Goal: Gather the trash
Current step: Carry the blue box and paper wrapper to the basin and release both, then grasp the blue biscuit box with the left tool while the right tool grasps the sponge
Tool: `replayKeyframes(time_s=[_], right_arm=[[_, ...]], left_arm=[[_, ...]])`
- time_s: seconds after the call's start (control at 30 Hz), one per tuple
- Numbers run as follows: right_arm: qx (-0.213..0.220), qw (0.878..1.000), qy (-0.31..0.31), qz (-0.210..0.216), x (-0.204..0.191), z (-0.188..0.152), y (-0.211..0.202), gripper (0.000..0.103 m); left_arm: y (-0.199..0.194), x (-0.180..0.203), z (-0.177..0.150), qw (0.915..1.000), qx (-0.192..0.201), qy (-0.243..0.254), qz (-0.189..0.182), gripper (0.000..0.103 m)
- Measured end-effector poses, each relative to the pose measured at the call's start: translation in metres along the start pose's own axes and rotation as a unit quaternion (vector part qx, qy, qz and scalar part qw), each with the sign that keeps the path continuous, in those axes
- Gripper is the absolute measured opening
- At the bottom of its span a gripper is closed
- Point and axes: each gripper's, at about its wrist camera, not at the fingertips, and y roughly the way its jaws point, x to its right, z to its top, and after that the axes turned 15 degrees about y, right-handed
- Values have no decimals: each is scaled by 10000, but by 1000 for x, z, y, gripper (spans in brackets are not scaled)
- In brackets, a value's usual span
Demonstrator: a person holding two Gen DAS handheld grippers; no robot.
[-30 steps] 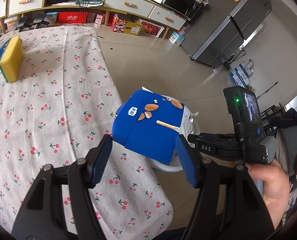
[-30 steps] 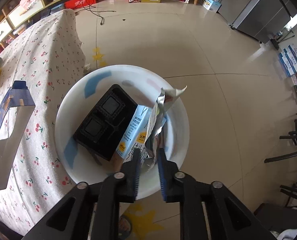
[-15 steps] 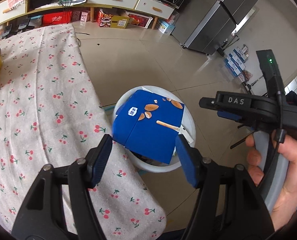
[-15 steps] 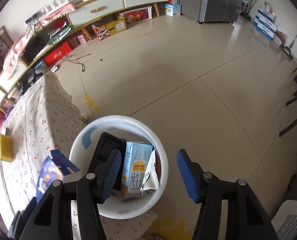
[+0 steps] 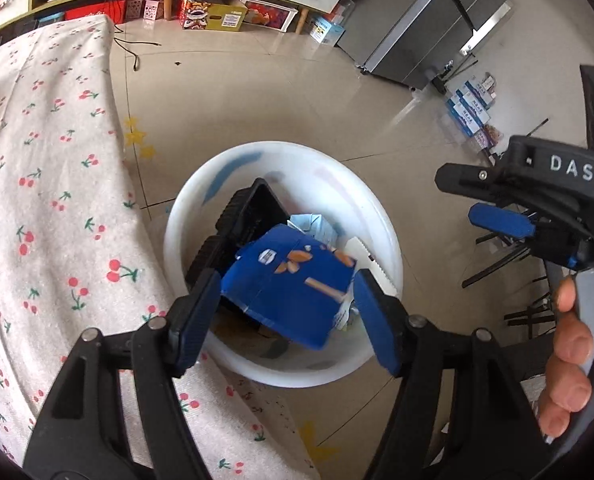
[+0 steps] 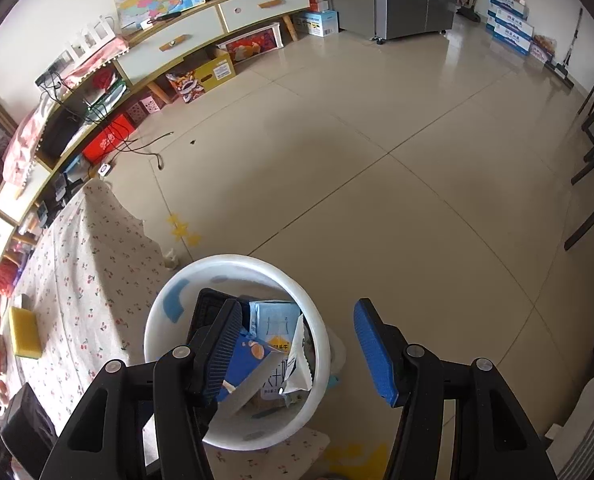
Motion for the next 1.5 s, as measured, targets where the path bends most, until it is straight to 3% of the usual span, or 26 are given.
replayKeyframes(time_s=[0.3,0.67,0.83,0.97,1.07,1.17,1.33,1.4,1.5], right_arm=[[-5,9997,-223,93,-12,-5,0,60],[-132,9979,-578,266,-46,-19,5,60],[-170,9946,-988,281,-75,-32,8,60],[-309,9881,-1423,486,-103,-48,8,60],[-294,9795,-1885,639,-132,-67,4,60],[-353,9690,-2302,821,-158,-88,4,60],[-336,9494,-2946,1032,-203,-127,6,60],[-366,9414,-3110,1252,-219,-141,4,60],[-365,9299,-3319,1543,-242,-162,2,60]], left_arm=[[-66,-42,-13,9970,587,-492,147,69],[-138,-118,-37,9872,899,-1006,848,69],[-184,-182,-43,9756,1102,-1302,1383,70],[-209,-254,-45,9590,788,-1586,2215,71],[-207,-287,-43,9552,501,-1306,2609,74],[-192,-307,-36,9593,161,-984,2642,74],[-172,-315,-21,9670,-7,-345,2522,75],[-162,-320,-14,9664,-174,-242,2552,75],[-156,-329,-8,9706,-124,-244,2391,75]])
